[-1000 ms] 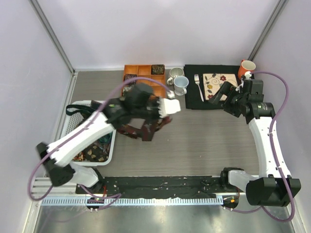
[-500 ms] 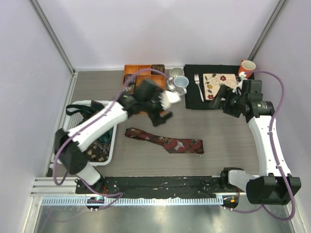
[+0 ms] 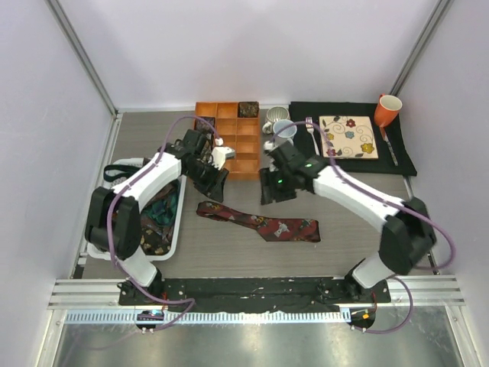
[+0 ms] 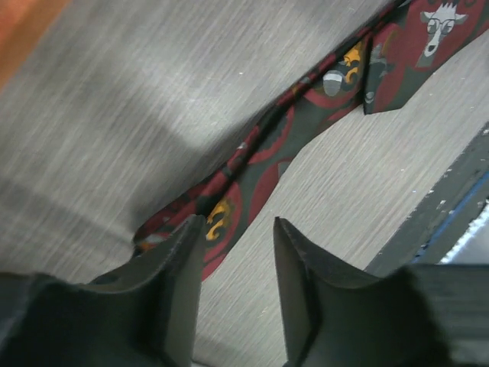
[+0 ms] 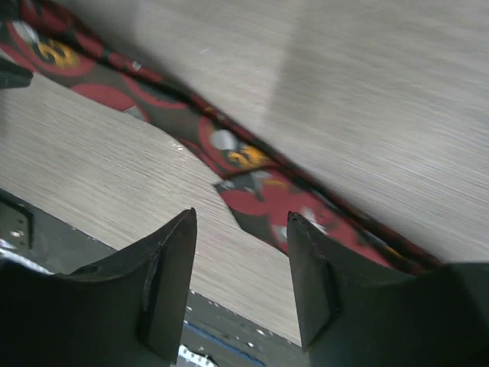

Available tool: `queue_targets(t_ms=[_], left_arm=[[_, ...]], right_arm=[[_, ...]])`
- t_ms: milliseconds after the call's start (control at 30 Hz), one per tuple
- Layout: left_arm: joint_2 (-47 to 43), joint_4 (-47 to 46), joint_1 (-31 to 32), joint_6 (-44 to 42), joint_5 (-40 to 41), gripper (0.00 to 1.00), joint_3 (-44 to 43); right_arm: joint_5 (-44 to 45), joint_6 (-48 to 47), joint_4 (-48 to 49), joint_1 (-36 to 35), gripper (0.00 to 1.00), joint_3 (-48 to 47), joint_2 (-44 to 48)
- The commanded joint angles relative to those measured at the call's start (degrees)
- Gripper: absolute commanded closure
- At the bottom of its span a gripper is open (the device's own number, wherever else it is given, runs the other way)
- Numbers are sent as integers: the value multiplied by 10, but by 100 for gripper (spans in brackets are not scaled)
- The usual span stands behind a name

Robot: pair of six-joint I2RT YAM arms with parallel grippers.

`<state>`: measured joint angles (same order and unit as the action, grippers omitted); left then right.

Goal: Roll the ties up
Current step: Place the tie at the center of the board, then flatten out the tie at the center of the board.

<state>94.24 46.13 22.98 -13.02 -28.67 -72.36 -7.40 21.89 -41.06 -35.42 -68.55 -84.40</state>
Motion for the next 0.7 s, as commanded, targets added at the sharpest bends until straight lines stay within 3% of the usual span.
queue_targets(t_ms=[0, 33, 200, 433, 667], left_arm=[[34, 1, -2, 33, -57, 60, -16], [42, 7, -2, 31, -49, 67, -18], [72, 4, -2, 34, -25, 78, -6], [109, -3, -2, 41, 20, 100, 22], [143, -3, -5, 27, 73, 100, 34]], right_arm=[[61, 40, 51, -97, 48, -40, -88], [67, 44, 54, -108, 49, -49, -107], [107, 60, 64, -141, 55, -59, -190], [141, 66, 41, -141, 62, -35, -214], [178, 61, -23, -128, 64, 25, -131]])
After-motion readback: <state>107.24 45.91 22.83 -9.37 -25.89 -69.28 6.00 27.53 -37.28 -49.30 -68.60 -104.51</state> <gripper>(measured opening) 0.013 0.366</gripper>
